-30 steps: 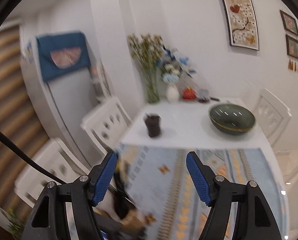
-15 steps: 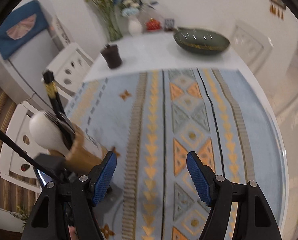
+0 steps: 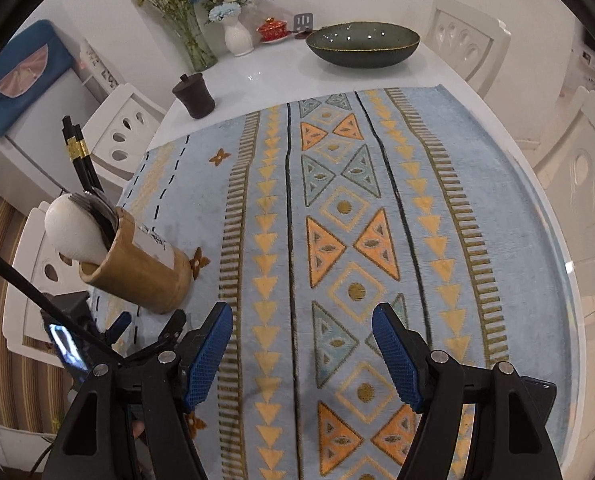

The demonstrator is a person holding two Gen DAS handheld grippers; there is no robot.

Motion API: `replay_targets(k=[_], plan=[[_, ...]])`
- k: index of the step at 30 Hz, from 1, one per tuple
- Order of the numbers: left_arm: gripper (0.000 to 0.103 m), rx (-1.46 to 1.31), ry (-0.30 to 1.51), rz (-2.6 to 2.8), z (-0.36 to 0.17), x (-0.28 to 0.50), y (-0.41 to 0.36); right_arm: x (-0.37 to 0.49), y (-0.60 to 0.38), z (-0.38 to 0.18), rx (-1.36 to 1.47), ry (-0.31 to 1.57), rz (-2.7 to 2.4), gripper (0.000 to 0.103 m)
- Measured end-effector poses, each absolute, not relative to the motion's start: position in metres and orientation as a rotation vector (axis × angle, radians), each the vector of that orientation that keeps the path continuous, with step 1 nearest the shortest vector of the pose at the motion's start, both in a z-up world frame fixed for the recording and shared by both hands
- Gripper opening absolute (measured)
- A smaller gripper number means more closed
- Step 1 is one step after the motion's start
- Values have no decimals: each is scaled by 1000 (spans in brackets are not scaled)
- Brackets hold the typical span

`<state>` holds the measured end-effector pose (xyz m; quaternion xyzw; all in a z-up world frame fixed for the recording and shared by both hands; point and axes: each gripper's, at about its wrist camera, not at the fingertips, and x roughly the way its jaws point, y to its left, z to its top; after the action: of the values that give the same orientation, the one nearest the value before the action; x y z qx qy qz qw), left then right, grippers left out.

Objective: Organize utensils
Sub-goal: 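Lower the wooden cup onto the rug with the left tool and release it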

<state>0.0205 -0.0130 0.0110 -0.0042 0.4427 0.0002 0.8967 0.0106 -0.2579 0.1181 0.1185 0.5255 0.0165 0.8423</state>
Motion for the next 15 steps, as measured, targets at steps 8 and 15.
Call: replay_targets(k=[8,15], plan=[[102,33,862,19,63,-20,-36,-14,-257,130,193,1084,39,70],[102,68,808,138,111,-35,-46,-29,-253,147,138,1040,71,70]])
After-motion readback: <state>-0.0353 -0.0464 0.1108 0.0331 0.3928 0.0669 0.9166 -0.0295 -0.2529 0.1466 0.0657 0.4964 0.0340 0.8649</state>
